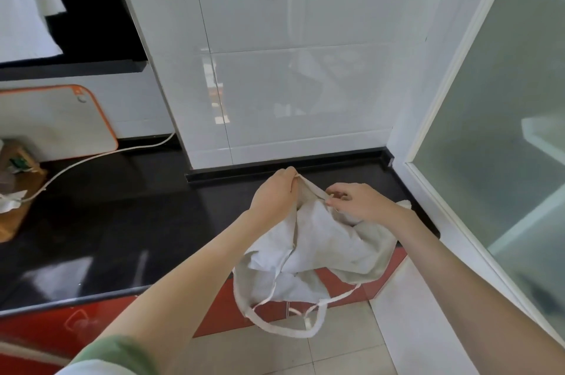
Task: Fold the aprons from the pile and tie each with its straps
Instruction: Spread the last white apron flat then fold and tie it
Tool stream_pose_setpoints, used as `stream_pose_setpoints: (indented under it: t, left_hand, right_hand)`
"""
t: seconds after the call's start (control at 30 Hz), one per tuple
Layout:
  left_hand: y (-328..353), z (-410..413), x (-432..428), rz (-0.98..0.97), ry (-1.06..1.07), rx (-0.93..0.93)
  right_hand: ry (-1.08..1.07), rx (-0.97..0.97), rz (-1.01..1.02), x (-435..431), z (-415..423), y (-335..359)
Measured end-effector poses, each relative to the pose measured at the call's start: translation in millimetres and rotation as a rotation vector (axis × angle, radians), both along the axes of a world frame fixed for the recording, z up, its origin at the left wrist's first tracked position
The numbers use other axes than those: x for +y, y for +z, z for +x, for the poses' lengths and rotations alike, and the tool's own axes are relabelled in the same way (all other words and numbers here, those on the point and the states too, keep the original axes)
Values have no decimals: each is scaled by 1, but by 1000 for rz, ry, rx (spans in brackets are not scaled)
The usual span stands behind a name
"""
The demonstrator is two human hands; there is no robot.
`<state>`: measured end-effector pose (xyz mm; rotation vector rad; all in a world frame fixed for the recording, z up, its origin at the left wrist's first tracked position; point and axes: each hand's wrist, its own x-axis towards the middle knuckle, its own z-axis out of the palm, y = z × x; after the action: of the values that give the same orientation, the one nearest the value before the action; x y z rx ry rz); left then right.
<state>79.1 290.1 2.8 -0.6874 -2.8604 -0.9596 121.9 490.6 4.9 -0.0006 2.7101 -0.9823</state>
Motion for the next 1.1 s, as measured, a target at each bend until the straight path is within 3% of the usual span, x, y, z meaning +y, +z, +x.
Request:
stream_pose_setpoints:
  t: [0.23,0.37,0.53,0.63,0.73,0.83,0.97,1.1]
  left_hand:
    - [0,3,-17,141,50,-139]
    - [4,2,-30,75,68,-165]
    - [-6,2,-44,-212,34,-285]
    - [-12,-1,-50,-132,26,-403]
    - [-11,-2,-52,-210,15,-344]
    - [-10,-4,-58,-340,160,-212]
    - [-13,-4,-66,-242,369,-90]
    - [-29,-5,-70,-273,364,-123]
  right_hand:
    - [101,-194,238,-17,10,-21]
    - [-116,-213,13,-17,9,-39]
    - [-267,97,25,-14,4,-29]
    - [-358,374,67,-12,6,-20]
    - [-425,563,111,-16,11,-13]
    - [-480,624,126,-14,14,-13]
    - [-547,710,100,-12,22,-25]
    - [-399,549,63,-14,24,-35]
